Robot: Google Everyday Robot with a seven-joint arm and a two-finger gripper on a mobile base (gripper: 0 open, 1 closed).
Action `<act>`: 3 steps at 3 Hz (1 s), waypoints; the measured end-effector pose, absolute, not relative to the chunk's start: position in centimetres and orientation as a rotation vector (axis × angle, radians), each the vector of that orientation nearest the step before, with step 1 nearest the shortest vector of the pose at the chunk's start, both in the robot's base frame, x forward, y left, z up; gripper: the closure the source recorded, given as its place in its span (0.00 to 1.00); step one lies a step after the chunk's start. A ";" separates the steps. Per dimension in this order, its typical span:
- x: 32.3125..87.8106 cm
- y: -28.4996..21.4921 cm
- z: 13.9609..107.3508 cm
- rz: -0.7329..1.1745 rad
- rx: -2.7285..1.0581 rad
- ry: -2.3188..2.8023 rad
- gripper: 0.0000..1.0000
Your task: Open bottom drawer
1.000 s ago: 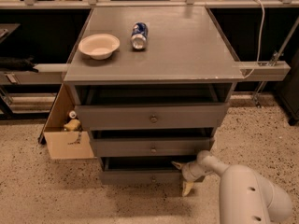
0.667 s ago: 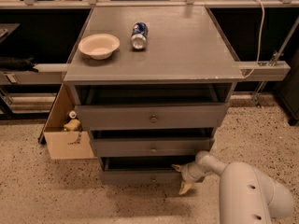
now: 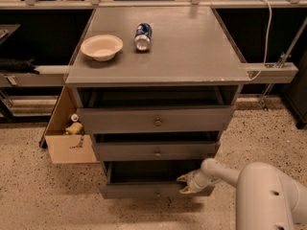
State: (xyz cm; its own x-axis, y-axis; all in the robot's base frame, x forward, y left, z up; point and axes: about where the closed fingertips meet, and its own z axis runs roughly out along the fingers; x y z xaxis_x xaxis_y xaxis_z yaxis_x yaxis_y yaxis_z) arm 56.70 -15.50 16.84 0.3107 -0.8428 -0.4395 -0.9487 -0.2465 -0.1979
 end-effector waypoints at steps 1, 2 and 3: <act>54.7 -15.0 17.7 0.353 -2.160 1.574 0.88; 52.6 -14.2 17.7 0.399 -2.164 1.560 1.00; 51.5 -14.0 17.5 0.440 -2.155 1.554 1.00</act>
Offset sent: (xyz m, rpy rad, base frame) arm -0.0628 0.0187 0.0116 0.0522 0.0486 0.0446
